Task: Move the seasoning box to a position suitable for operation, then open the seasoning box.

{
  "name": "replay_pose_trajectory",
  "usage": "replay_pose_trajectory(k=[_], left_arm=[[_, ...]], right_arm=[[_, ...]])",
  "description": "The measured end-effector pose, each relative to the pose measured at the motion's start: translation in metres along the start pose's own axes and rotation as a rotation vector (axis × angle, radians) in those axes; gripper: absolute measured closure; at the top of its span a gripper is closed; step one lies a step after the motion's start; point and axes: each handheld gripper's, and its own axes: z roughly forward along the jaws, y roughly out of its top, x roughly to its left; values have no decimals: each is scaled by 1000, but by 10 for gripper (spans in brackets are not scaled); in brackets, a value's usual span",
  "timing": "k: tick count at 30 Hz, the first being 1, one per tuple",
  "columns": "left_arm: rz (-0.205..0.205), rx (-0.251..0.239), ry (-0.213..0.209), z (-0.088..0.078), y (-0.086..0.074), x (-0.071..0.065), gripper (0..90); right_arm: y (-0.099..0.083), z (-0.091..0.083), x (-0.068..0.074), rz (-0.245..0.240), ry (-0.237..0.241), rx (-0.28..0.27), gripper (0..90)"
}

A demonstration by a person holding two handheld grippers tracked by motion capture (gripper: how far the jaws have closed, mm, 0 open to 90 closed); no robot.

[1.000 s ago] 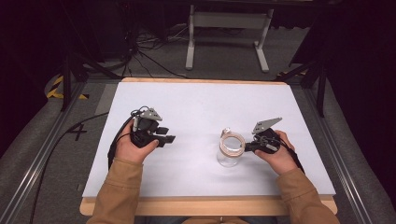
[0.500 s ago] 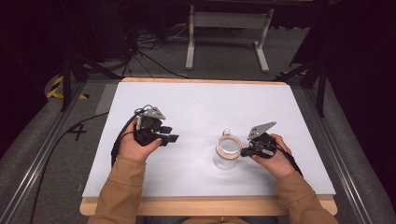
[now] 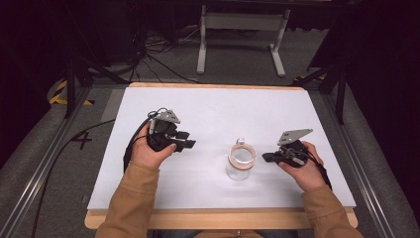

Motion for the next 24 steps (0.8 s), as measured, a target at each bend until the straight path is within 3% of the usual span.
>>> replay_pose_trajectory(k=[4,7,12,15,17,21,24], left_arm=[[29,-22,-39,8,15,-6,589],[54,-22,-59,16,24,-10,592],[93,-64,-99,33,42,-19,614],[129,-117,-117,44,49,-24,615],[128,-116,-154,49,52,-26,626],[111,-151,-189,62,57,-30,654],[115,-184,-201,74,59,-33,733]], right_arm=[[-10,-18,-4,40,-33,-66,899],[-14,-21,-2,53,-41,-105,900],[-22,-21,3,62,-50,-108,900],[-27,-23,4,83,-55,-120,899],[-29,-24,4,91,-53,-127,899],[-34,-22,7,97,-56,-125,900],[-37,-21,8,101,-56,-121,900]])
